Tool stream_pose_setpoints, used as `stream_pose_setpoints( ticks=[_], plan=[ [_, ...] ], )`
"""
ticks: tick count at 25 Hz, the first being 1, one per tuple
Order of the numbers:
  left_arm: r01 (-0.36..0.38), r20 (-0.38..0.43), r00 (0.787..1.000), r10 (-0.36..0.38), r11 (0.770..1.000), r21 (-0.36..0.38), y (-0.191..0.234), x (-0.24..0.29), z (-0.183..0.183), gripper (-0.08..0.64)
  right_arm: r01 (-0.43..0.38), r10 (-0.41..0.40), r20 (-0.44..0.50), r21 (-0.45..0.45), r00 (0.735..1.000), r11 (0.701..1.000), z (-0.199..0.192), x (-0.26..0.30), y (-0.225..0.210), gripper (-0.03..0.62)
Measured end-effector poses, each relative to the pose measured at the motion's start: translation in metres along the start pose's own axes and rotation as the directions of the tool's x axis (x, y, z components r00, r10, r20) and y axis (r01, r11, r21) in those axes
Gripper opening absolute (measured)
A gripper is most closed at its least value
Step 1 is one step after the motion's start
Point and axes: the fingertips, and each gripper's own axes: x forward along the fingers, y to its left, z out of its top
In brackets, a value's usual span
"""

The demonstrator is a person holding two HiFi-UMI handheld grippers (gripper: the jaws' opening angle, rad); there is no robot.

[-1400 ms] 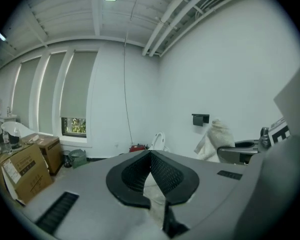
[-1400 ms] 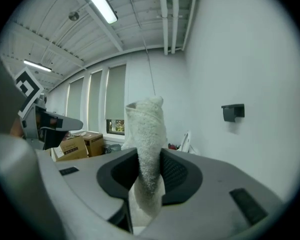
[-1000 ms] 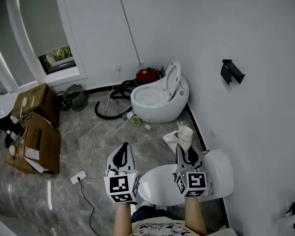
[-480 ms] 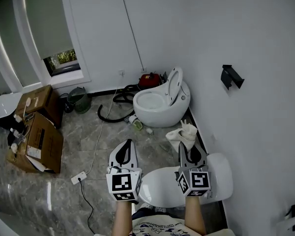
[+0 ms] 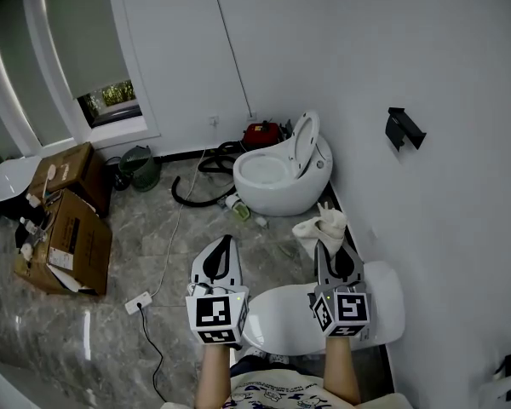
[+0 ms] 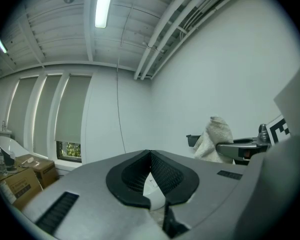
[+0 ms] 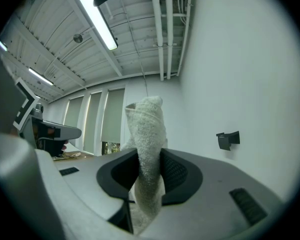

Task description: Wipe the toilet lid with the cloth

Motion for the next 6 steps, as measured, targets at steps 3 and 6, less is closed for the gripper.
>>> stream_pose_setpoints(
  ticks=[3, 6],
  plan=[
    [-0.003, 0.001, 1.0, 0.003, 1.0, 0.004, 0.0023, -0.0013, 0.0, 0.003, -0.003, 0.003, 0.0, -0.001, 1.0, 1.0, -0.0001, -0.0001, 0.0014, 0.097],
    [-0.007, 0.002, 1.0, 0.007, 1.0, 0.005, 0.0047, -0.0018, 0.0003, 0.003, -0.01, 0.01, 0.001, -0.001, 1.0, 1.0, 0.0003, 0.0013, 0.0023, 0.097]
  ],
)
